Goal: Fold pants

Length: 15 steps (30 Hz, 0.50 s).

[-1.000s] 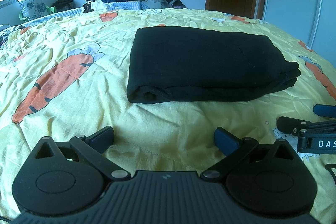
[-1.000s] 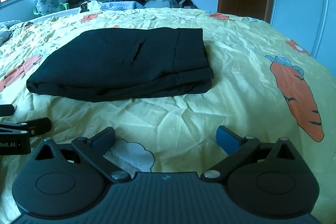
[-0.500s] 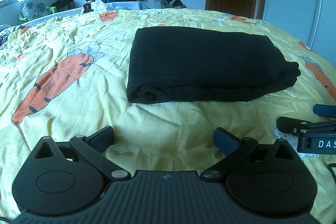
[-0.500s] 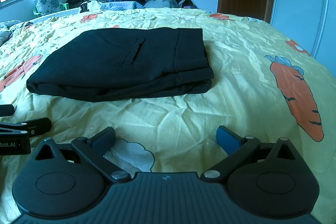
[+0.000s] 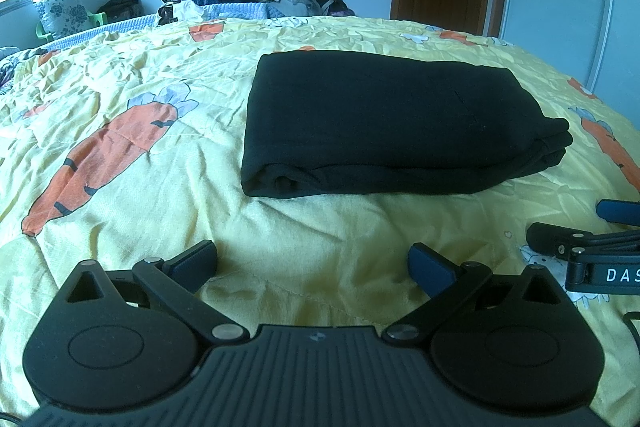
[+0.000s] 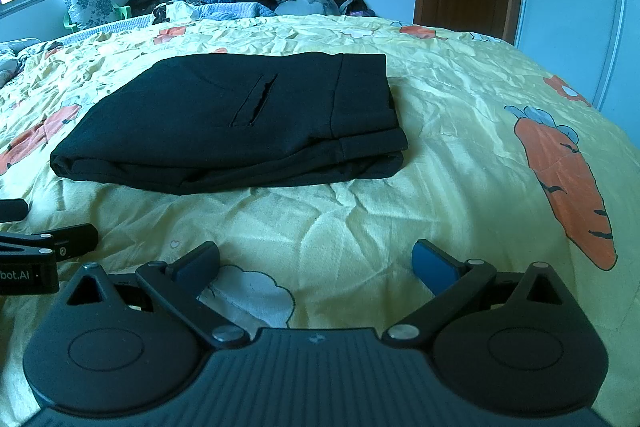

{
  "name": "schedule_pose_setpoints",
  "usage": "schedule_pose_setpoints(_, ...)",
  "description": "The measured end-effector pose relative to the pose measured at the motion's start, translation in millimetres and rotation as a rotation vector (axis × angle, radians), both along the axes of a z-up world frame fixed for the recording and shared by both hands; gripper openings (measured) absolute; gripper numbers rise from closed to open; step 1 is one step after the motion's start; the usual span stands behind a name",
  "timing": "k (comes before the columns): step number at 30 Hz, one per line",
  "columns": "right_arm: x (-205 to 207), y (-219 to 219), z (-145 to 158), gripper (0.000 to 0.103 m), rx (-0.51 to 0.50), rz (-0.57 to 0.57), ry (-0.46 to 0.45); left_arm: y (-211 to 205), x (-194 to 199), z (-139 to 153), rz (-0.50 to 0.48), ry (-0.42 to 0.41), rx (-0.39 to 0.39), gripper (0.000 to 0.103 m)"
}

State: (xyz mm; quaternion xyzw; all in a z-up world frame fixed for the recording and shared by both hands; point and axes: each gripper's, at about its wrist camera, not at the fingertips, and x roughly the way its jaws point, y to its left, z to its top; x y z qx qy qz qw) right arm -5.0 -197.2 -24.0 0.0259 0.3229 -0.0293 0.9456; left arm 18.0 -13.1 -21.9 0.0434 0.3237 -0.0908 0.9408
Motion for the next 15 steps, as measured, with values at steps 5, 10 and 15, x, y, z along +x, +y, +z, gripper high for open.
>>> schedule_pose_setpoints(5,0.1,0.0,0.0,0.103,0.000,0.000,0.000,-1.3,0.7,-0.1,-0.003,0.000,-0.003,0.103)
schedule_pose_setpoints(10,0.1,-0.3,0.0,0.103,0.000,0.000,0.000,-1.7,0.8,-0.1,-0.003,0.001,-0.001,0.103)
schedule_pose_setpoints(15,0.1,-0.6,0.0,0.103,0.000,0.000,0.000,-1.4,0.8,-0.1,-0.003,0.000,-0.002,0.103)
